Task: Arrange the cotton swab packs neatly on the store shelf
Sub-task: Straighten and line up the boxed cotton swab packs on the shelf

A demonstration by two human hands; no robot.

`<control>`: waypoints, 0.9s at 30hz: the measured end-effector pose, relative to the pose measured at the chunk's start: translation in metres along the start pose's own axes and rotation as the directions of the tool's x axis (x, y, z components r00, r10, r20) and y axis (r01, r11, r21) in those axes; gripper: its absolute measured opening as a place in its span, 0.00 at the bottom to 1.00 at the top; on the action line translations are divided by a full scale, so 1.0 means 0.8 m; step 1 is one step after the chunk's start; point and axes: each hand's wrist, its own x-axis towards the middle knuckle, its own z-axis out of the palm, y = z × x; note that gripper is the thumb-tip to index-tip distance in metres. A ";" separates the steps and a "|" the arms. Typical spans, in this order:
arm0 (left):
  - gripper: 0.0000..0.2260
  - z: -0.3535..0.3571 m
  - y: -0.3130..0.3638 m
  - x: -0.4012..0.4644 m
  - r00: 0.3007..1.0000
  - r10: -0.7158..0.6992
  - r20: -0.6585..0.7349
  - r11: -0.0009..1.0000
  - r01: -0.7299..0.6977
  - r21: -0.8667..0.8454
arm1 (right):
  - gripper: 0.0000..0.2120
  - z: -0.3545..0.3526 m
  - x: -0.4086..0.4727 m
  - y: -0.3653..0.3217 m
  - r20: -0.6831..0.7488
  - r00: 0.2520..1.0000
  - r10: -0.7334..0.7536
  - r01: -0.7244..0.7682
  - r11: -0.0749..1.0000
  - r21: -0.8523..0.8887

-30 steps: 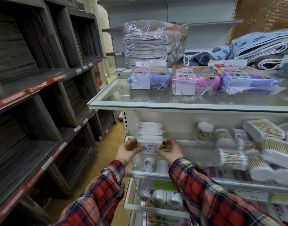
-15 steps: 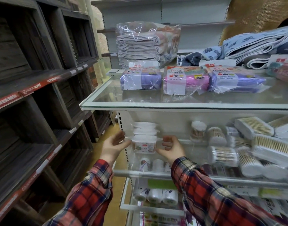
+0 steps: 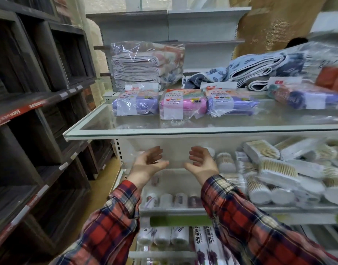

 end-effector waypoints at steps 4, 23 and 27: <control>0.26 0.056 0.007 0.008 0.997 -0.016 0.081 1.000 0.018 -0.014 | 0.23 -0.050 0.003 -0.010 -0.104 0.995 -0.007 0.008 1.000 0.008; 0.28 0.293 0.013 0.024 0.919 -0.039 0.392 0.998 0.016 0.062 | 0.22 -0.316 -0.025 -0.011 -0.354 0.935 0.027 -0.116 0.965 -0.234; 0.29 0.313 0.010 0.028 0.917 -0.062 0.393 0.993 0.017 0.117 | 0.21 -0.338 -0.032 0.000 -0.371 0.925 0.080 -0.185 0.949 -0.257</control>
